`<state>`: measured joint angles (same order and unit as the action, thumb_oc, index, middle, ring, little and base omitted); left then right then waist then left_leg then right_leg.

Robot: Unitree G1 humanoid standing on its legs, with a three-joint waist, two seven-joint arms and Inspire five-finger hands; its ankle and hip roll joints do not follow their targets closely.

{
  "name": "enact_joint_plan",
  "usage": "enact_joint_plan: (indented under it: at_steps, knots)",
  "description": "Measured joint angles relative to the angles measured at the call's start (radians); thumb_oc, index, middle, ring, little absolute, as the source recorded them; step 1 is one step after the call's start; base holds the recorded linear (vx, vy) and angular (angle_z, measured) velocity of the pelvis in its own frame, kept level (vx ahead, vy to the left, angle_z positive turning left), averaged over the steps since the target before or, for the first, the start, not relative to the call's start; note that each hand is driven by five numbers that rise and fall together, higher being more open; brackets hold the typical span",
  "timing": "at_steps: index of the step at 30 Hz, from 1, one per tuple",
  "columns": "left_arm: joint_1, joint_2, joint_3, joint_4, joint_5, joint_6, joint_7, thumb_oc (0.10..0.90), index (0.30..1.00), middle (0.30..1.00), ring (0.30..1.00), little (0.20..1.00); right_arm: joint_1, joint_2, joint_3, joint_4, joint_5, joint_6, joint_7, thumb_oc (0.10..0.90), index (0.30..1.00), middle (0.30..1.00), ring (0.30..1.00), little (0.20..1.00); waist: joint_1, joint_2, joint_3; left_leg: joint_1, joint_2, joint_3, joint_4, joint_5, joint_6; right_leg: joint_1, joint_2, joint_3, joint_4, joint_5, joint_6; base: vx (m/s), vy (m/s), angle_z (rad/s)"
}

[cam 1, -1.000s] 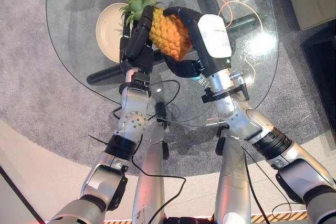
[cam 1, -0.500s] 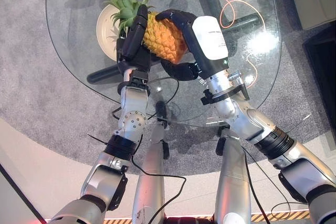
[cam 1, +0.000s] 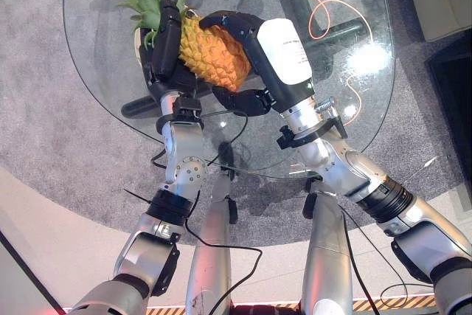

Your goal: Pick up the fruit to the plate

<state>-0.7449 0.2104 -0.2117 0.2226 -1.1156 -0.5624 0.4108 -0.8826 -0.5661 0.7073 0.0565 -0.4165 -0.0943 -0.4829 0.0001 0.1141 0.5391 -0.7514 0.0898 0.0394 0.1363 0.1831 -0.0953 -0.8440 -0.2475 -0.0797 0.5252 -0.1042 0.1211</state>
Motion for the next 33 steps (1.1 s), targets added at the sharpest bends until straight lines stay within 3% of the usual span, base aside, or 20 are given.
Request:
enact_joint_plan:
  at_steps: [13,14,15,16,33]
  knots:
    - [-0.001,-0.004,0.003,-0.01,0.107,-0.026,0.087,0.1,0.3,0.3,0.3,0.2,-0.007,-0.006,0.007,0.0,-0.017,-0.015,-0.002,0.1,0.3,0.3,0.3,0.2,-0.001,-0.008,0.002,-0.001,0.0,-0.003,-0.001,0.0,0.0,0.0,0.0,-0.001,-0.001,0.0,0.0,0.0,0.0,0.0]
    - [-0.001,-0.005,0.003,-0.01,0.114,-0.028,0.091,0.1,0.3,0.3,0.3,0.2,-0.008,-0.006,0.007,0.0,-0.017,-0.016,-0.002,0.207,0.392,0.392,0.392,0.307,-0.002,-0.008,0.002,-0.001,0.0,-0.003,-0.001,0.0,0.0,0.0,0.0,-0.001,-0.001,0.0,0.0,0.0,0.0,0.0]
    - [-0.001,-0.005,0.003,-0.01,0.125,-0.029,0.099,0.1,0.3,0.3,0.3,0.2,-0.008,-0.005,0.007,0.0,-0.017,-0.016,-0.002,0.407,0.564,0.564,0.564,0.507,-0.002,-0.008,0.002,-0.001,0.0,-0.003,-0.001,0.0,0.0,0.0,0.0,-0.001,-0.001,0.0,0.0,0.0,0.0,0.0]
    - [-0.002,-0.005,0.003,-0.011,0.129,-0.03,0.102,0.1,0.3,0.3,0.3,0.2,-0.008,-0.004,0.007,0.0,-0.017,-0.016,-0.002,0.8,0.9,0.9,0.9,0.9,-0.002,-0.008,0.002,-0.001,0.0,-0.003,-0.001,0.0,0.0,0.0,0.0,-0.001,-0.001,0.0,0.0,0.0,0.0,0.0]
    - [-0.033,-0.005,0.014,-0.015,0.254,-0.051,0.127,0.1,0.3,0.3,0.3,0.2,-0.003,0.012,-0.007,0.004,-0.012,0.039,-0.024,0.8,0.9,0.9,0.9,0.9,-0.005,-0.009,0.003,-0.002,-0.001,-0.002,-0.007,0.0,0.0,-0.003,0.0,-0.001,-0.006,0.0,0.0,0.0,0.0,0.0]
